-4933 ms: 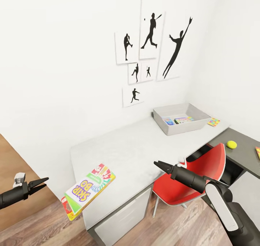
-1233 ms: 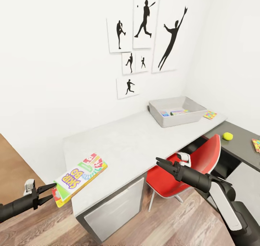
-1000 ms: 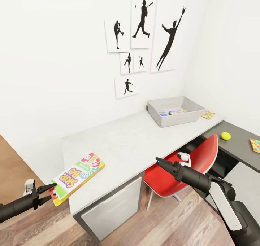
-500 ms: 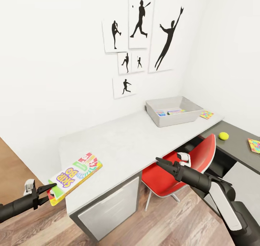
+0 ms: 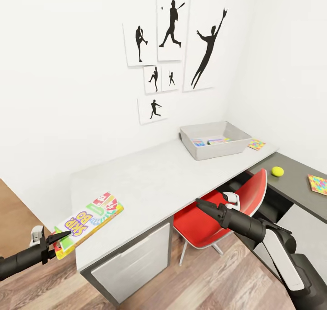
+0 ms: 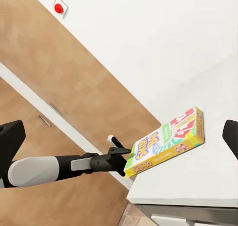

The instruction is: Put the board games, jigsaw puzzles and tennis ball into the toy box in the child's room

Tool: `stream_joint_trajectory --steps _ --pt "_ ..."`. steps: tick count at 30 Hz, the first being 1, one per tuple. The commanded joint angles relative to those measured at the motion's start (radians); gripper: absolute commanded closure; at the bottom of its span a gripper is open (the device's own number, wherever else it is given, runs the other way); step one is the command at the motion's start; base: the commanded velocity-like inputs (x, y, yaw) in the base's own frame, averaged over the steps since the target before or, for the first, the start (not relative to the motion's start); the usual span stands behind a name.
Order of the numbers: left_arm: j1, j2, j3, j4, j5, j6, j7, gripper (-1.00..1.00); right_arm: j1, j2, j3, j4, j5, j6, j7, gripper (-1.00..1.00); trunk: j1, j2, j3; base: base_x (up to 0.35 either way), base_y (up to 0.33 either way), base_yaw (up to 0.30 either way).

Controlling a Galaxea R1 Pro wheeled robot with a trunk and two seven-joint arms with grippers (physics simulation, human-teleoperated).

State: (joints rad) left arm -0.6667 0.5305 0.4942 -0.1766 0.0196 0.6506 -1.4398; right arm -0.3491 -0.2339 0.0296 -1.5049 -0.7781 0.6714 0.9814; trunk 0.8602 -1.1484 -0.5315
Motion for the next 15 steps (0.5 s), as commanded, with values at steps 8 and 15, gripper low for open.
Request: stream_joint_trajectory --steps 8,15 --pt "-0.001 0.000 -0.002 0.000 0.002 0.010 -0.004 1.00 -0.001 -0.001 0.001 0.000 -0.007 0.007 -0.002 -1.00 0.000 -0.001 -0.001 0.000 -0.004 0.000" --pt "-0.001 0.000 -0.002 0.000 0.002 0.010 -0.004 1.00 -0.001 -0.001 0.002 0.000 -0.007 0.007 -0.003 -1.00 -0.008 0.013 0.005 0.000 0.000 0.000"
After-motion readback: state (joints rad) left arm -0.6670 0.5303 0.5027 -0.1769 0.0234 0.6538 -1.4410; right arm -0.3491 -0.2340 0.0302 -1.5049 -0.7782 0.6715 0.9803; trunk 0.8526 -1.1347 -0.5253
